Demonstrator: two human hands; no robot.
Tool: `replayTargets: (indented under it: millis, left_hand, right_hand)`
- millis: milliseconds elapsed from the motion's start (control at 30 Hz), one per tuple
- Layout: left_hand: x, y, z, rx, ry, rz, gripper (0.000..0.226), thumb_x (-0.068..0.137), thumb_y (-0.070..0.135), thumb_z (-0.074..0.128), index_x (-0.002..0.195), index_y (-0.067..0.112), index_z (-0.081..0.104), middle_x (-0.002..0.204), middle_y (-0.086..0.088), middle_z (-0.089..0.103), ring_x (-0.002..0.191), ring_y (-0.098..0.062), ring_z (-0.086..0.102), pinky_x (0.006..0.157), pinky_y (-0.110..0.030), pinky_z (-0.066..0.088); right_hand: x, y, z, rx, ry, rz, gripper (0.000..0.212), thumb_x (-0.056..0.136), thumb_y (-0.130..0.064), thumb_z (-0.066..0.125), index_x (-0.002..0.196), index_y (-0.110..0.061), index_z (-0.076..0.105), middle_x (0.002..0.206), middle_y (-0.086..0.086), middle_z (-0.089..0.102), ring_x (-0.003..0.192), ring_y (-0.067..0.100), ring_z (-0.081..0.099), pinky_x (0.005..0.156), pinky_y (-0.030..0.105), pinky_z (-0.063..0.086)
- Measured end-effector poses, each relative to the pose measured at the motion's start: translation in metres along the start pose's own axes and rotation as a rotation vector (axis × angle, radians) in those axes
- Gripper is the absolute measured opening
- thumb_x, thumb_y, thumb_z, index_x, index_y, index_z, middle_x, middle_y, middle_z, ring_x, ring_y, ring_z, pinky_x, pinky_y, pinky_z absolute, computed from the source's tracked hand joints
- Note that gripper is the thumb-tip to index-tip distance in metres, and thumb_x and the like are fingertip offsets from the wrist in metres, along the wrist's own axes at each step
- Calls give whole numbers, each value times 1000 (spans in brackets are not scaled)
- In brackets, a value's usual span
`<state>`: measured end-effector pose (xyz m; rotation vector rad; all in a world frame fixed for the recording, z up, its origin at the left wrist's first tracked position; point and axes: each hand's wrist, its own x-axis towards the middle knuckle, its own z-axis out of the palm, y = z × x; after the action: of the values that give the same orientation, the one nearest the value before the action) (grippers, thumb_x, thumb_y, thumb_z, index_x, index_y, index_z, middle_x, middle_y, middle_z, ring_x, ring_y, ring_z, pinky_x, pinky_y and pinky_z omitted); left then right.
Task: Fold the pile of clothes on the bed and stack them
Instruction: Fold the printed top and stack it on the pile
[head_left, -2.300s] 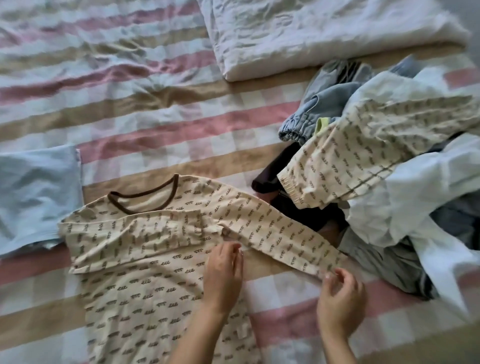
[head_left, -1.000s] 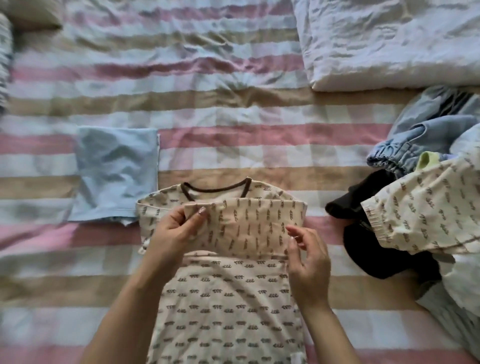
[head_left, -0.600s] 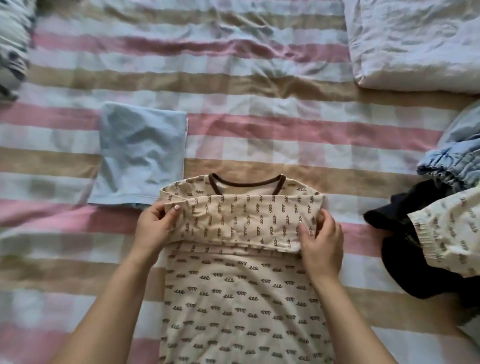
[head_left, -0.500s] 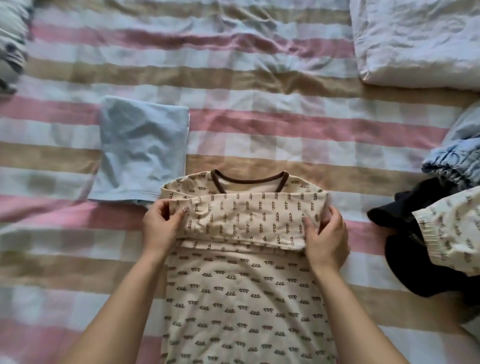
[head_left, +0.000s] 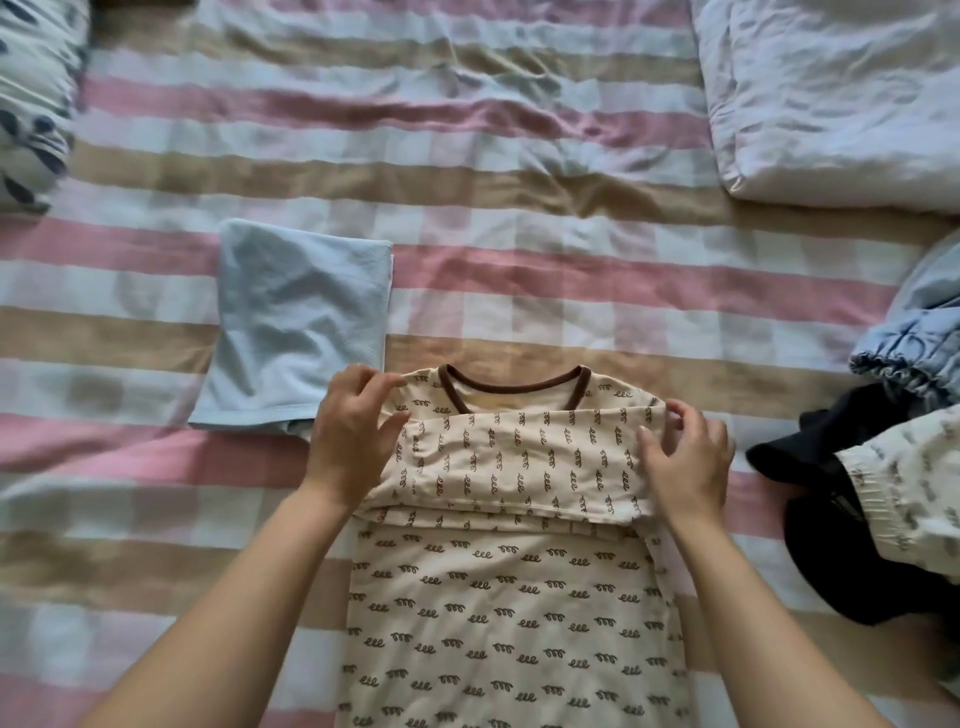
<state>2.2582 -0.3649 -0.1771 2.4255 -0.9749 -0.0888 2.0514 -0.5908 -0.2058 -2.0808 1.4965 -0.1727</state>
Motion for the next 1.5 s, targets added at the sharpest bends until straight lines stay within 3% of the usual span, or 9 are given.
replayTargets:
  millis: [133, 333, 433, 600, 767, 933, 1100, 1300, 1500]
  left_hand:
    - [22, -15, 6, 123, -365, -208, 68, 70, 29, 77, 128, 10, 47, 124, -11, 50, 116, -28, 41, 97, -39, 34]
    - [44, -22, 5, 253, -601, -299, 39, 63, 50, 76, 79, 28, 49, 79, 14, 50, 86, -17, 48, 74, -34, 24]
    - [49, -19, 6, 341, -715, -252, 27, 68, 42, 73, 79, 22, 61, 76, 8, 57, 84, -19, 50, 75, -35, 23]
    - [61, -14, 5, 105, -538, -201, 19, 73, 23, 74, 90, 17, 68, 93, -5, 68, 88, -26, 61, 70, -34, 46]
    - [66, -6, 5, -52, -354, -193, 40, 74, 7, 72, 112, 20, 66, 101, -9, 69, 95, -28, 61, 76, -35, 48]
    - [34, -4, -16, -132, -222, -83, 17, 73, -7, 66, 75, 8, 60, 63, 10, 54, 58, -10, 52, 53, -8, 33]
    - [-25, 10, -44, -136, -97, 135, 9, 76, -9, 67, 77, -2, 62, 71, -4, 58, 64, -19, 50, 58, -20, 37]
    - [-121, 14, -59, -193, -93, 137, 9, 84, 10, 51, 85, 11, 60, 80, -11, 64, 76, -17, 56, 67, -26, 47]
    - [-197, 7, -49, -167, -185, 153, 14, 70, -8, 54, 77, -4, 66, 79, -15, 65, 81, -12, 52, 71, -20, 44]
  right_hand:
    - [24, -12, -4, -32, -168, -39, 63, 75, -27, 75, 129, -10, 47, 125, 17, 46, 118, 31, 43, 101, 36, 32]
    - [51, -16, -13, -88, -477, 65, 37, 70, -25, 80, 99, -17, 59, 94, 0, 63, 90, 20, 59, 71, 30, 43]
    - [56, -17, -14, -56, -541, 74, 18, 69, -24, 81, 78, -18, 66, 79, 3, 68, 76, 18, 60, 66, 30, 44]
    - [67, -25, -21, -78, -335, 11, 16, 74, -31, 77, 75, -29, 61, 81, -1, 67, 77, 19, 61, 68, 34, 51]
    - [67, -30, -25, -26, -194, -41, 14, 80, -20, 71, 94, -21, 70, 89, 7, 70, 83, 28, 63, 72, 41, 53]
    - [34, -17, -51, 157, -135, -226, 18, 79, -1, 64, 85, -17, 70, 70, -1, 65, 67, 20, 57, 58, 34, 46]
    - [-31, 10, -83, 199, -76, -363, 14, 74, -7, 74, 66, -13, 65, 56, -6, 55, 55, 9, 47, 50, 18, 33]
    - [-113, 56, -98, 114, -72, -466, 19, 63, 5, 79, 75, -7, 71, 72, -3, 61, 70, 24, 58, 64, 19, 41]
    - [-180, 104, -90, 43, -152, -458, 25, 58, 12, 78, 72, -8, 72, 73, -7, 65, 74, 4, 48, 68, 8, 37]
